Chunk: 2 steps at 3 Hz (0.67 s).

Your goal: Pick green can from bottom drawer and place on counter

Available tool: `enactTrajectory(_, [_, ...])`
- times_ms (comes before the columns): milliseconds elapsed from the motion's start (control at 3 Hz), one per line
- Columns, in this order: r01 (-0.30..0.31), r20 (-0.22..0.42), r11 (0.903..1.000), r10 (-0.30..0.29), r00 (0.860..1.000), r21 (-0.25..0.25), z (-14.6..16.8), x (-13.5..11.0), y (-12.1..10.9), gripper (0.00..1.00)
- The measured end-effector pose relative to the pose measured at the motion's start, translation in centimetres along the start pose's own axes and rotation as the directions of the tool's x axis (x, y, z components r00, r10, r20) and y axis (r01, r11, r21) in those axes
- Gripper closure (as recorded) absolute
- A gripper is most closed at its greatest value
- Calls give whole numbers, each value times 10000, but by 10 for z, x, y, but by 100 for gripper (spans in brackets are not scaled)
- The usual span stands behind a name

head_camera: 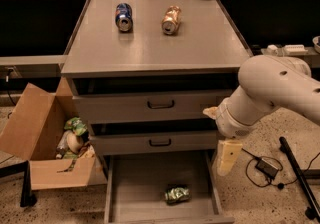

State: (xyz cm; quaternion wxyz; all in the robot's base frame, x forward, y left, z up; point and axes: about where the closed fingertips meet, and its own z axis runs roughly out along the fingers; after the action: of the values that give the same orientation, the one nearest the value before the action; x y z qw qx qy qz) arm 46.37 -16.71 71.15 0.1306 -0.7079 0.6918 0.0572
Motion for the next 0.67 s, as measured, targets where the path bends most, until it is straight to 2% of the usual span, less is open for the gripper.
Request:
enactTrajectory(333, [131,-5,9993,-131,9999,-346,38,8,6,0])
enactTrajectory(667, [321,129,9978,-314,9994,-584,90,17,13,0])
